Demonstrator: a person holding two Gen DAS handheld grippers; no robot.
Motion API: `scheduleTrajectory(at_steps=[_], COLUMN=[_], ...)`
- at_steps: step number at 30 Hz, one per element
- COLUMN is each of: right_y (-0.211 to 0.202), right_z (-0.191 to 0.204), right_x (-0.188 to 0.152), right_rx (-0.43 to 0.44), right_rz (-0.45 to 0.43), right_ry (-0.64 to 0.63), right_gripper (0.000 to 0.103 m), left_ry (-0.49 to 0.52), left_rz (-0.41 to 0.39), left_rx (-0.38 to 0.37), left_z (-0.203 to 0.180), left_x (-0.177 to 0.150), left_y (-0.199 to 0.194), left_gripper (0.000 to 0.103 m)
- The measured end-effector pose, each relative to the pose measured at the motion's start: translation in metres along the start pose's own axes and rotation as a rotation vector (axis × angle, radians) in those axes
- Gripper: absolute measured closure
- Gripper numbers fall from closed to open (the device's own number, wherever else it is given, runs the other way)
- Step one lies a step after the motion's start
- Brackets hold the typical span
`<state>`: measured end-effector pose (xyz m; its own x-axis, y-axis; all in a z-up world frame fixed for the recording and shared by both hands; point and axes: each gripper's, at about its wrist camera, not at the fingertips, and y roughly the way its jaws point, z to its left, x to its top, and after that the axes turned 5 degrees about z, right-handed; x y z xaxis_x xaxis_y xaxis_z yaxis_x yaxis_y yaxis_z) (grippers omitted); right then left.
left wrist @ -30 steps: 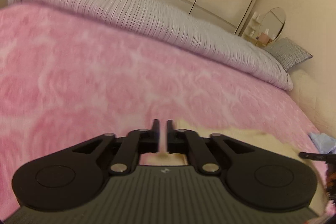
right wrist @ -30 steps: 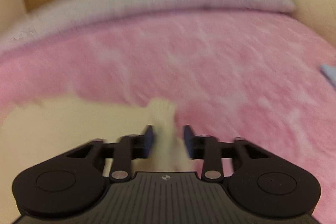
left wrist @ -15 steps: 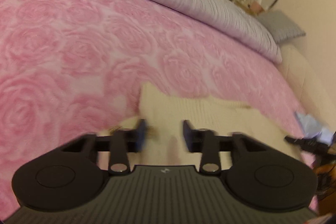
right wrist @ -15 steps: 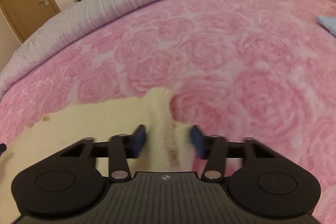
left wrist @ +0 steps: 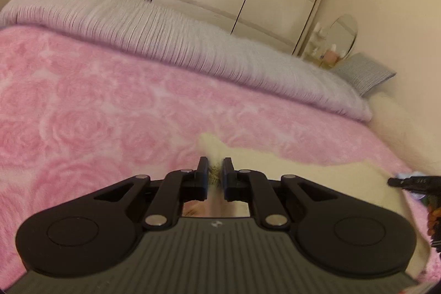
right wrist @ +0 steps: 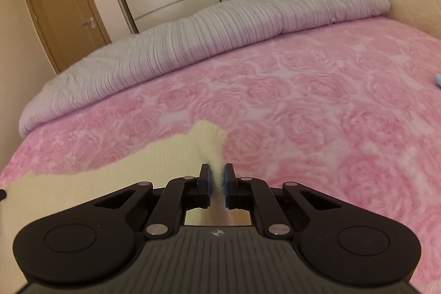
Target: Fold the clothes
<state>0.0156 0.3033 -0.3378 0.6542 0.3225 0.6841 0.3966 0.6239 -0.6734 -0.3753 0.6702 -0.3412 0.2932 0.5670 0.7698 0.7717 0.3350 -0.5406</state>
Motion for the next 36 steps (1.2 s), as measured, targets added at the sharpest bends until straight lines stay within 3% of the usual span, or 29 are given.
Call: scheduleTrajectory(at_steps=[3, 4, 8, 10, 12, 17, 20, 23, 24, 25, 26, 27, 28, 31, 36], right_y=[0.033, 0.040, 0.010, -0.019, -0.048, -0.117, -0.135, -0.131, -0.128, -0.126, -0.123, -0.120, -0.120, -0.127, -0.115], right_z=[-0.006, -0.009, -0.017, -0.026, -0.036, -0.059, -0.068, -0.071, -0.070, -0.070, -0.070, -0.069, -0.068, -0.065, -0.069], right_x=[-0.007, -0.012, -0.025, -0.042, -0.061, -0.112, -0.155, -0.172, -0.174, -0.176, -0.176, -0.175, -0.173, -0.165, -0.178], right_rx=[-0.109, -0.135, -0.149, -0.130, -0.101, -0.017, 0.073, 0.127, 0.138, 0.150, 0.166, 0.184, 0.176, 0.134, 0.064], right_rz=[0.128, 0.163, 0.098, 0.078, 0.063, 0.034, 0.057, 0.081, 0.088, 0.094, 0.102, 0.109, 0.111, 0.097, 0.123], right_ry=[0.004, 0.009, 0.051, 0.114, 0.185, 0.375, 0.531, 0.623, 0.643, 0.664, 0.680, 0.694, 0.689, 0.628, 0.553], right_gripper=[0.092, 0.082, 0.037, 0.032, 0.032, 0.032, 0.032, 0.034, 0.035, 0.044, 0.072, 0.082, 0.084, 0.089, 0.091], left_ry=[0.064, 0.079, 0.042, -0.011, -0.078, -0.359, -0.469, -0.539, -0.543, -0.542, -0.547, -0.551, -0.538, -0.400, -0.276], left_rz=[0.150, 0.167, 0.145, 0.128, 0.116, 0.115, 0.134, 0.168, 0.155, 0.144, 0.141, 0.139, 0.137, 0.167, 0.213], left_rx=[0.050, 0.071, 0.088, 0.093, 0.094, -0.069, -0.154, -0.150, -0.143, -0.130, -0.124, -0.131, -0.134, -0.088, -0.021], left_z=[-0.004, -0.006, -0.001, 0.007, 0.017, 0.032, 0.028, 0.023, 0.021, 0.021, 0.022, 0.025, 0.026, 0.022, 0.018], left_x=[-0.010, -0.014, -0.017, -0.021, -0.029, -0.078, -0.104, -0.119, -0.121, -0.121, -0.121, -0.122, -0.121, -0.117, -0.140], left_y=[0.045, 0.050, 0.022, -0.008, -0.042, -0.116, -0.128, -0.117, -0.115, -0.112, -0.111, -0.109, -0.111, -0.119, -0.114], left_gripper=[0.094, 0.091, 0.079, 0.075, 0.073, 0.063, 0.061, 0.062, 0.064, 0.077, 0.093, 0.094, 0.100, 0.100, 0.095])
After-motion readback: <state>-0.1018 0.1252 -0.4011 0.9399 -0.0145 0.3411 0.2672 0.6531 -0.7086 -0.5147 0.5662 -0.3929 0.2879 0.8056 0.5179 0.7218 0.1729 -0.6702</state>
